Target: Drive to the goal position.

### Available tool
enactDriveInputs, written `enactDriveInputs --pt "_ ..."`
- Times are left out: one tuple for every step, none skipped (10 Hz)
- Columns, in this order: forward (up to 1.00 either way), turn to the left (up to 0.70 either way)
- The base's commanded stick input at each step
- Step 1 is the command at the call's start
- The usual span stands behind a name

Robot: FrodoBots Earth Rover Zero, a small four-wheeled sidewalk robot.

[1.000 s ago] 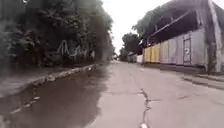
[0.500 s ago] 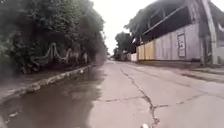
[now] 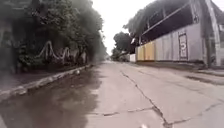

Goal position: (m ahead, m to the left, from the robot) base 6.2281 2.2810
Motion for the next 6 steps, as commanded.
enactDriveInputs --pt "0.70 0.00" --pt "0.70 0.00" --pt "0.70 0.00" --pt "0.78 0.00" --pt "0.85 0.00" --pt "0.85 0.00"
